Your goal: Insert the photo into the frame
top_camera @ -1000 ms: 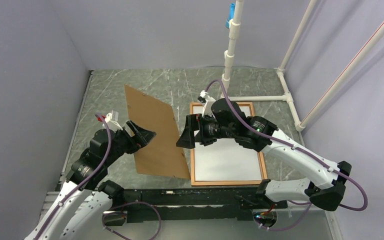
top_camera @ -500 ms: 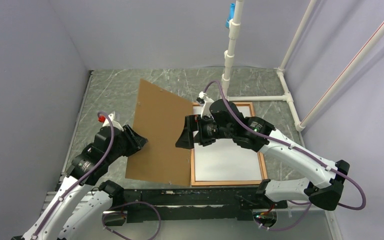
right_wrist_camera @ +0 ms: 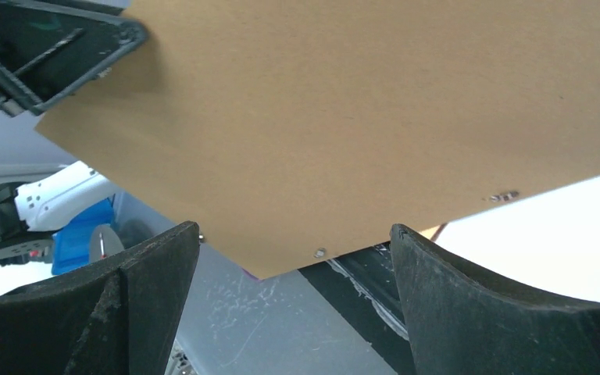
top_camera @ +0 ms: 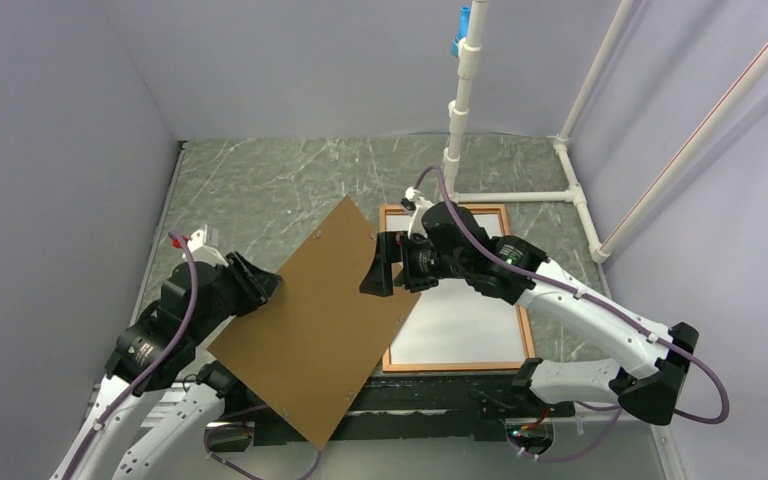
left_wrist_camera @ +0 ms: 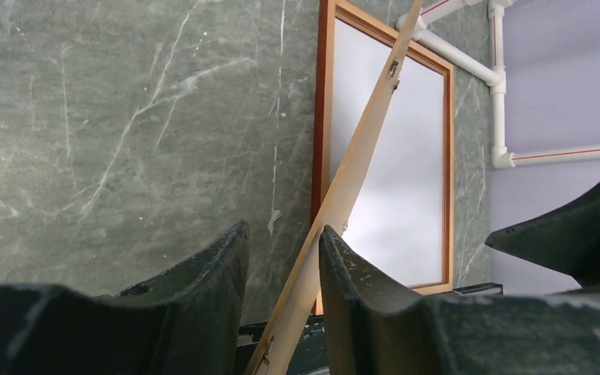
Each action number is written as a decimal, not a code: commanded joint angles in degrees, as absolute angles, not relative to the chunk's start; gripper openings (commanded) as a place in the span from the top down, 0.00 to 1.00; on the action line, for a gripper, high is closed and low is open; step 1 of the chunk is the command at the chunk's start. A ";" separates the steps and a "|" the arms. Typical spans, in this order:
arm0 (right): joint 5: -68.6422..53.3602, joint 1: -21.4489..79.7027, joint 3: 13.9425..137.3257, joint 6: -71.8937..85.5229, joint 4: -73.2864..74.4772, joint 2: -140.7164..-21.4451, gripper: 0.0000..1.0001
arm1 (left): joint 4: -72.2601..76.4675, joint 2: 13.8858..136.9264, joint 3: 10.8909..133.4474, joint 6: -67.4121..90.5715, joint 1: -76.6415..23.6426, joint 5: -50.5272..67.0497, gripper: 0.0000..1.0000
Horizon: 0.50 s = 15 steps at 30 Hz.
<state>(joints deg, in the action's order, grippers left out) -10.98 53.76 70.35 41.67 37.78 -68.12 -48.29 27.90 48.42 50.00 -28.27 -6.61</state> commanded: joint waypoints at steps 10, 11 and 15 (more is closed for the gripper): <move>-9.73 50.34 53.44 44.36 32.15 -61.99 0.06 | -41.73 35.42 49.33 43.92 -28.34 3.93 0.18; -9.57 50.24 52.36 44.77 31.72 -61.58 0.06 | -41.37 36.17 49.31 43.46 -28.38 5.23 0.17; -9.37 49.95 45.39 46.77 29.92 -58.89 0.06 | -39.66 38.86 47.98 42.40 -28.36 8.93 0.16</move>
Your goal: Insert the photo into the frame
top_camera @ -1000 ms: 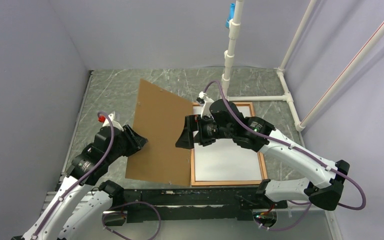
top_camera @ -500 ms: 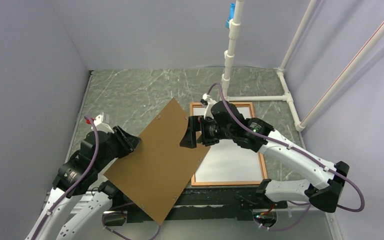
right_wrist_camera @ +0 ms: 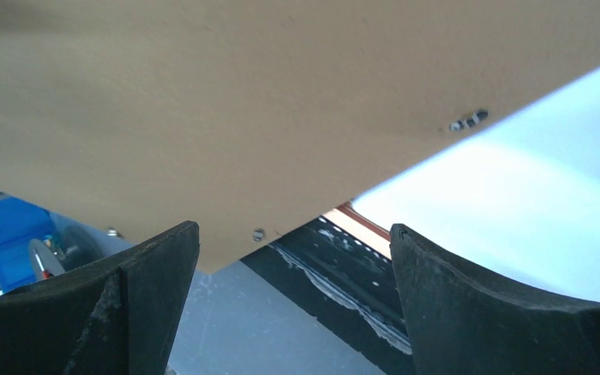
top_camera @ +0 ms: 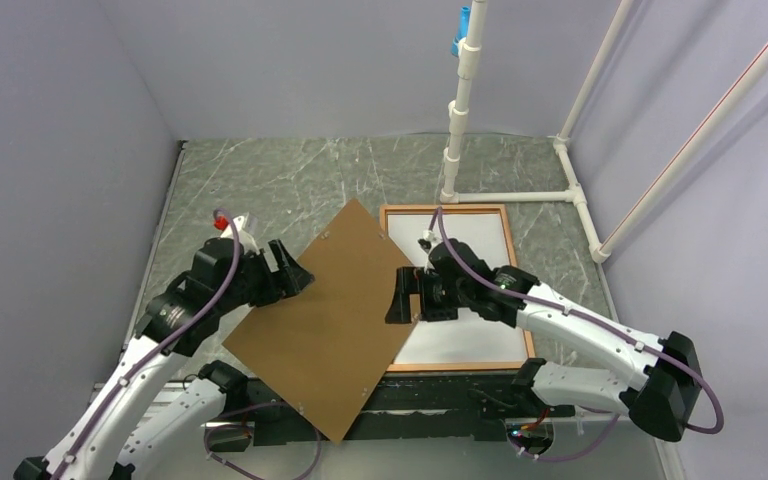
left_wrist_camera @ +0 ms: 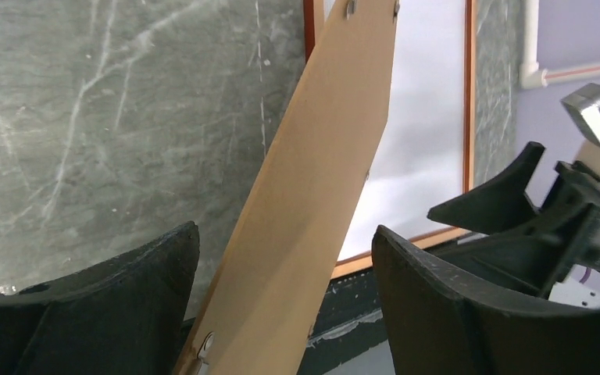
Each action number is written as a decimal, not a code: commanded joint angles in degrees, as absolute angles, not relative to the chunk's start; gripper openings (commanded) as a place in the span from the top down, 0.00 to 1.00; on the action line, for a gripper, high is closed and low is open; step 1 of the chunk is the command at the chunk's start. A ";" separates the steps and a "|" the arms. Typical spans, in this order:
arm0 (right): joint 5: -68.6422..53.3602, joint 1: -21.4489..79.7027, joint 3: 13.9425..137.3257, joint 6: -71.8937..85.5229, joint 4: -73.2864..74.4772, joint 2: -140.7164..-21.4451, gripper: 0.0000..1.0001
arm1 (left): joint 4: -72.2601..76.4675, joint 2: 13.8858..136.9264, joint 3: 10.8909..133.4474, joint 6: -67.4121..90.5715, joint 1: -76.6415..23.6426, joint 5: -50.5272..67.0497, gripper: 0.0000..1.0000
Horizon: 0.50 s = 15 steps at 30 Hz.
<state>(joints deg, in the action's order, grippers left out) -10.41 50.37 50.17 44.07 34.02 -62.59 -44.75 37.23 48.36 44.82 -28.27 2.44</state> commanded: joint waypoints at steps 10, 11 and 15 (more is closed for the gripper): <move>-8.13 47.74 31.66 50.49 27.58 -50.61 0.06 | -35.35 43.57 44.81 41.09 -28.30 16.00 0.23; -8.57 47.53 30.52 50.79 26.91 -50.25 0.06 | -35.05 44.16 44.70 41.00 -28.36 16.63 0.27; -9.40 46.92 28.94 51.10 25.54 -49.64 0.06 | -35.43 45.57 44.82 40.47 -28.32 17.57 0.48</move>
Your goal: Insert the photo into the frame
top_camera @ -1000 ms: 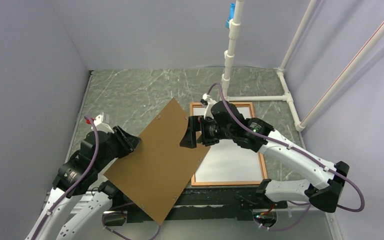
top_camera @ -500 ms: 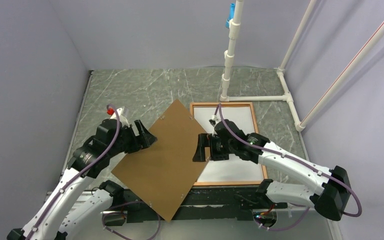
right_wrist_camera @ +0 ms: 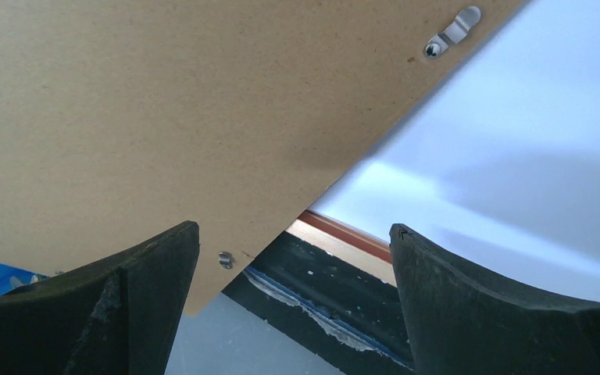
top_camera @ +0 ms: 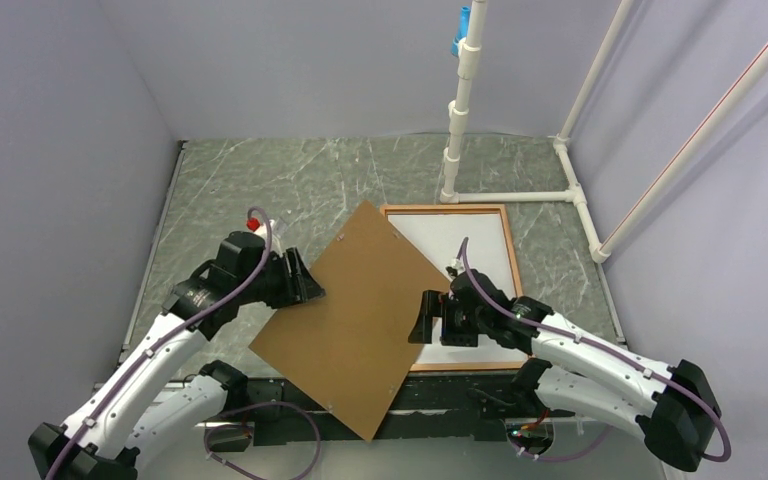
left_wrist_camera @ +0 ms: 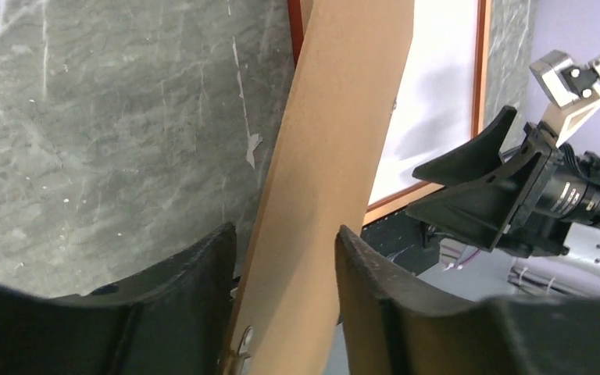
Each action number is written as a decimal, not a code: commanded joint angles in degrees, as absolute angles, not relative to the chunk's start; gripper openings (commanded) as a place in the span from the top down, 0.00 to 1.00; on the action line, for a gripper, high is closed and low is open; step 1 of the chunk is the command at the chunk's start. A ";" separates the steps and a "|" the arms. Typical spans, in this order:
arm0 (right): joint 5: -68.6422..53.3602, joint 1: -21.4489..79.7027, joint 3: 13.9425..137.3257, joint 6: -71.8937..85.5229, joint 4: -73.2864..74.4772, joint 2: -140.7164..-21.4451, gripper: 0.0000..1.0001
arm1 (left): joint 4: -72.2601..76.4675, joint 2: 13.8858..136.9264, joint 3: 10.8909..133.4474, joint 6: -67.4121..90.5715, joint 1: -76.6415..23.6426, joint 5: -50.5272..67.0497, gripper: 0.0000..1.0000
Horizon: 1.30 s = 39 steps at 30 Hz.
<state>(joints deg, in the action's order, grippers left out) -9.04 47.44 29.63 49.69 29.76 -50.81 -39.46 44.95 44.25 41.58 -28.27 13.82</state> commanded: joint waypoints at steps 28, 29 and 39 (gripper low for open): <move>-15.01 38.35 33.24 51.24 23.58 -40.01 0.01 | -31.74 16.79 40.80 57.91 -28.01 -4.17 1.00; -17.02 37.53 32.85 51.35 20.54 -40.26 0.01 | -31.40 15.12 40.64 58.52 -28.00 -4.74 1.00; -36.56 28.26 29.07 56.63 -6.90 -48.18 0.01 | -30.00 8.09 43.69 61.17 -27.95 -5.05 1.00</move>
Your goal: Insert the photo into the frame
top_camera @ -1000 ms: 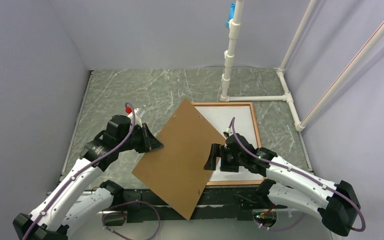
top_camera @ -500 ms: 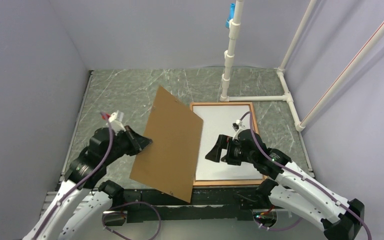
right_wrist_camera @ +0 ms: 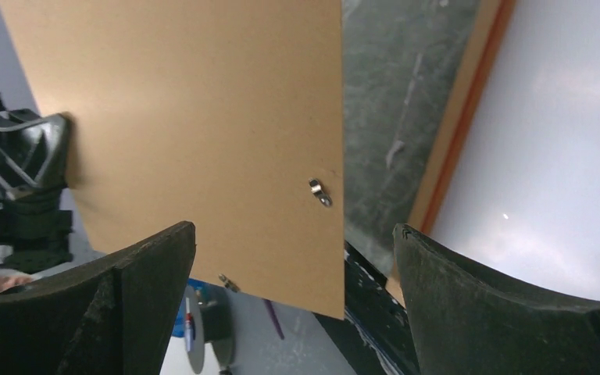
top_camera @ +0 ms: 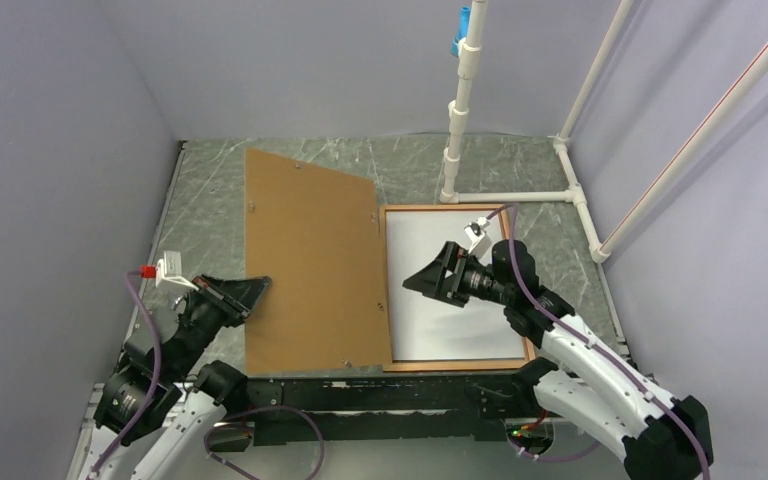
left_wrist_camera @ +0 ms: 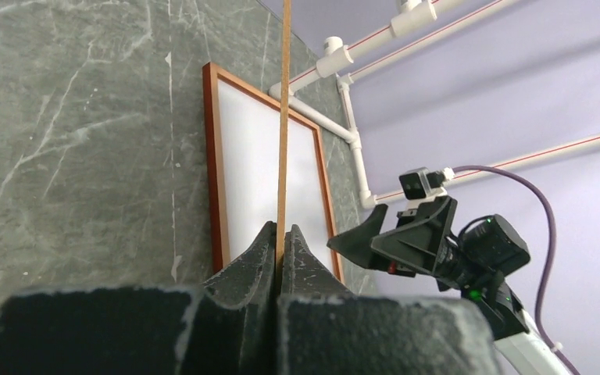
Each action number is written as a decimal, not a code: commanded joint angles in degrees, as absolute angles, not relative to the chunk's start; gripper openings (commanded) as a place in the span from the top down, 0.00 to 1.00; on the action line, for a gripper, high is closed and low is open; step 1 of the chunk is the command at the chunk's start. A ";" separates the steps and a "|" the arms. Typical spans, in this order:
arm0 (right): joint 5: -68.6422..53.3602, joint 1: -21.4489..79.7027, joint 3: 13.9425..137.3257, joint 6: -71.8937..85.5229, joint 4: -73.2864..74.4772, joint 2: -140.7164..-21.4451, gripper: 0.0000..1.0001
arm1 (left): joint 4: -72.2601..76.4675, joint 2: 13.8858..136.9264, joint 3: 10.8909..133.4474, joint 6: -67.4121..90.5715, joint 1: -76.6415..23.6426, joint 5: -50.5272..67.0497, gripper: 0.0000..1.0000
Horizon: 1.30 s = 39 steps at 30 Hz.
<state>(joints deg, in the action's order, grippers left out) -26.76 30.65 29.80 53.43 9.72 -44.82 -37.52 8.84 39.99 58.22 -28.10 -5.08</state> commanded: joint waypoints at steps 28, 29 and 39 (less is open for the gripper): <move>-52.69 24.74 30.54 70.78 -43.56 -58.84 0.33 | -19.06 12.96 41.31 64.20 -28.01 4.74 1.00; -52.84 24.65 30.82 70.91 -43.34 -58.00 0.34 | -18.73 13.13 40.94 64.32 -27.98 4.91 1.00; -55.41 23.88 33.12 73.89 -43.79 -53.81 0.68 | -22.06 14.17 40.88 63.88 -27.99 3.46 0.84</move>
